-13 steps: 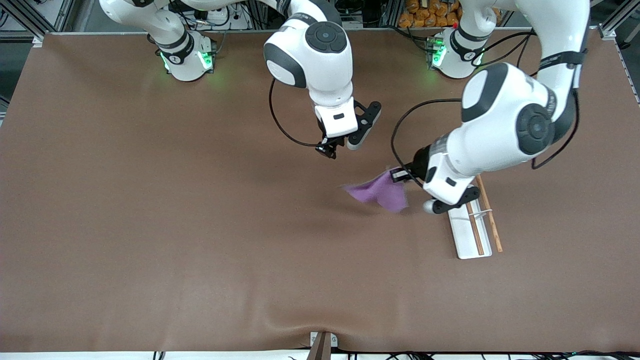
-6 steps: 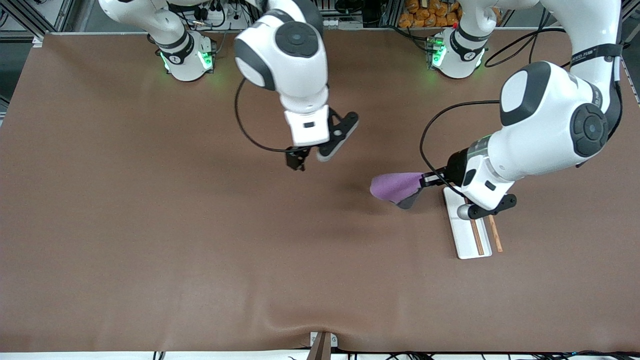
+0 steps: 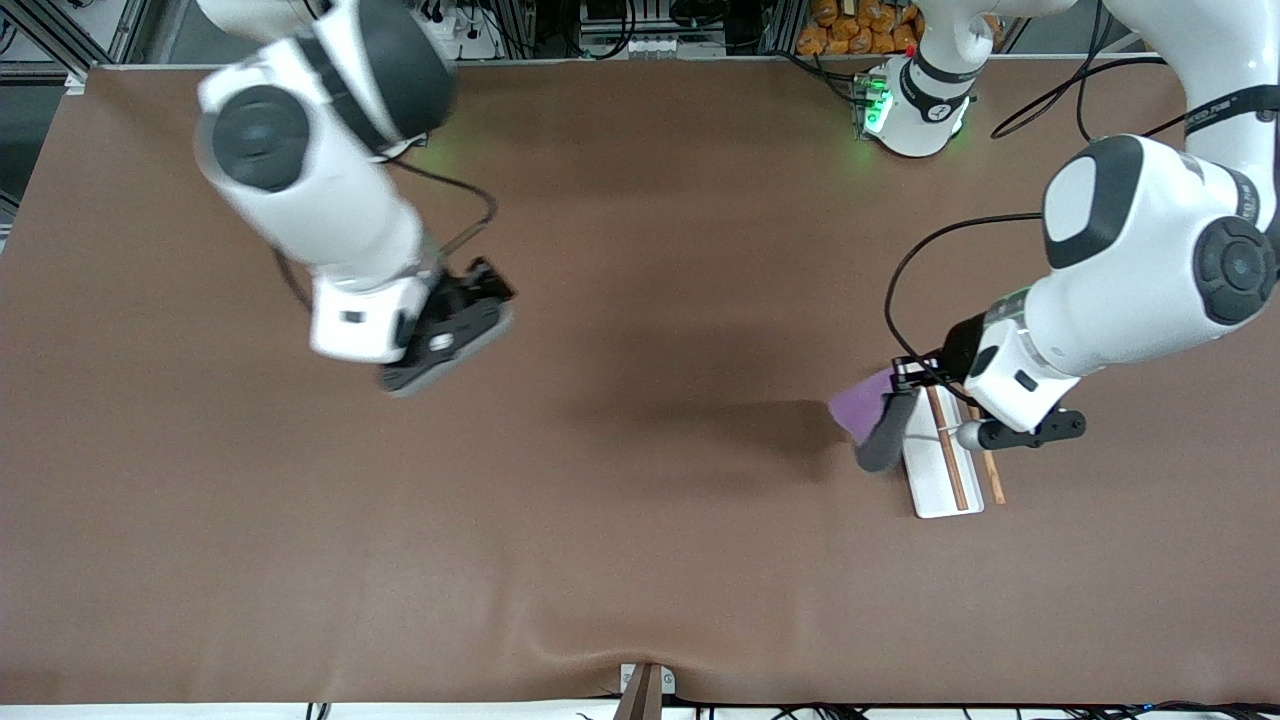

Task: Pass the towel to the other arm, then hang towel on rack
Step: 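Open the right gripper and withdraw while the left gripper carries towel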

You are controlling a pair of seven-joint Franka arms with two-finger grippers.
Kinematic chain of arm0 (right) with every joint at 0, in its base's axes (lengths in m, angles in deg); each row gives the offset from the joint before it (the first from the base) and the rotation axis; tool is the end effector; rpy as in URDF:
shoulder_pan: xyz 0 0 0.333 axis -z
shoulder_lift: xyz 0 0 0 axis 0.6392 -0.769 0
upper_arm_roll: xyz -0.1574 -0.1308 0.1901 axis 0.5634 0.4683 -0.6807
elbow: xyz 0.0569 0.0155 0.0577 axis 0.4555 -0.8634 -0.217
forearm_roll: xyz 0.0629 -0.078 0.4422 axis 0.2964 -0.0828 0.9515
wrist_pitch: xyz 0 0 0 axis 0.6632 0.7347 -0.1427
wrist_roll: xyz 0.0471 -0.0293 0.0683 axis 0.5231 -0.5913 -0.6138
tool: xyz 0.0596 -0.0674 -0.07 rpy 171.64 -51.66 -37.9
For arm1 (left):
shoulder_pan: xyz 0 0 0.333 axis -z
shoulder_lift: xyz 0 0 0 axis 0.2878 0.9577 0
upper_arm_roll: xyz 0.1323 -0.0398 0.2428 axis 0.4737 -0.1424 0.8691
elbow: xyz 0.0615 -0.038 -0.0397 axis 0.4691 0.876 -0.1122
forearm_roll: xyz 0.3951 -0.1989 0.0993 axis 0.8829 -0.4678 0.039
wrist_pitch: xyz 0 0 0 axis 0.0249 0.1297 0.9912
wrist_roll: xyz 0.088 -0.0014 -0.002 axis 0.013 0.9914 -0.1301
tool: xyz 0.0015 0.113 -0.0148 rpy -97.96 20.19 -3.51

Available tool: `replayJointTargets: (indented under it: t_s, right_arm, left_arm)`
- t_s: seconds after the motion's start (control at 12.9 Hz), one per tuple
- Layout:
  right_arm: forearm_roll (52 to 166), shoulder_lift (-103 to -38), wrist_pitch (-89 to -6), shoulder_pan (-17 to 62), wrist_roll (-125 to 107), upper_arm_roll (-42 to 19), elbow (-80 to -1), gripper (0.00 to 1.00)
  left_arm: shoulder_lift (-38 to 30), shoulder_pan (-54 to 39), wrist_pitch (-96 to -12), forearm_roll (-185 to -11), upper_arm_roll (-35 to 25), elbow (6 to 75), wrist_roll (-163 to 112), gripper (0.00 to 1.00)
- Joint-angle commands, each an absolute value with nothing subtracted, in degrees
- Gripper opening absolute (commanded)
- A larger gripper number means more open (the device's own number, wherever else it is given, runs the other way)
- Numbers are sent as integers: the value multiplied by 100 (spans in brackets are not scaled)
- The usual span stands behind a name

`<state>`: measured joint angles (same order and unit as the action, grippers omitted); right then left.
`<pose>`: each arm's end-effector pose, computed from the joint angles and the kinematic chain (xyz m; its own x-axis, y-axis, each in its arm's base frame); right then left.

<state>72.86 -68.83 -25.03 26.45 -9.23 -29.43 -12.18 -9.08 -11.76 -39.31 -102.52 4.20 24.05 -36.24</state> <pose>0.6563 0.2861 0.5152 0.8665 0.4990 0.0172 0.4985 -0.8628 -0.0838 0.6909 -0.1800 0.4332 0.9888 0.1035 -0.1073 0.1281 -0.9579 0.2568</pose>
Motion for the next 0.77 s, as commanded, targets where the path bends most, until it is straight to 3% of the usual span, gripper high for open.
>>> replayJointTargets:
  t_s: [0.0,0.46,0.7]
  right_arm:
    - [7484,-6609,-2006,3417,-939,-3015,-1328,100]
    - [7396,-5345,-1926,3420,-904,-1716,-2433,100]
    - [7404,-4809,-1978,3647,-860,-1495,-3127,100]
  left_arm:
    - [-891,-1505,-3769,-10132,380,2457,-3109,0]
    - [-803,-1944,-3487,-9772,380,2484,-2467,0]
    - [-759,-2357,-3478,-9772,380,2571,-1774,0]
